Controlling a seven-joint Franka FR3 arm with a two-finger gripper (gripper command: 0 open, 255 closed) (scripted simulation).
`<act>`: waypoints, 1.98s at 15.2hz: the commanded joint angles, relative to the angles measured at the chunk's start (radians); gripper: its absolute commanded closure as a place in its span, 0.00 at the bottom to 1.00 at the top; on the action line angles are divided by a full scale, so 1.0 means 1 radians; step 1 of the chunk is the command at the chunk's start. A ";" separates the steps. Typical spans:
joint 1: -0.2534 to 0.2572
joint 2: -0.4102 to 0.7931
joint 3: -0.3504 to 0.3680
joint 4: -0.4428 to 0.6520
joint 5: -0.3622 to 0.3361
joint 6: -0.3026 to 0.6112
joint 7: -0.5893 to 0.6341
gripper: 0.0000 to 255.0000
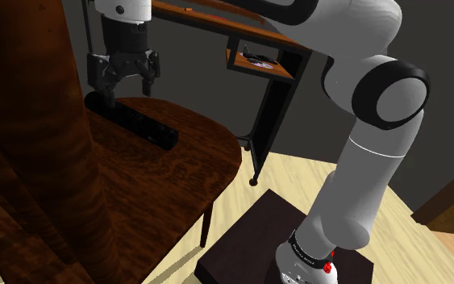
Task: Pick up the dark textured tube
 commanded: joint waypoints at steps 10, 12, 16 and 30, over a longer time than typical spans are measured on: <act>0.000 0.000 0.001 -0.099 -0.003 0.099 0.011 1.00; 0.000 -0.001 0.001 -0.101 -0.003 0.100 0.010 1.00; 0.000 -0.003 0.001 -0.103 -0.002 0.101 0.010 1.00; 0.029 0.068 0.009 0.142 -0.034 -0.081 0.017 1.00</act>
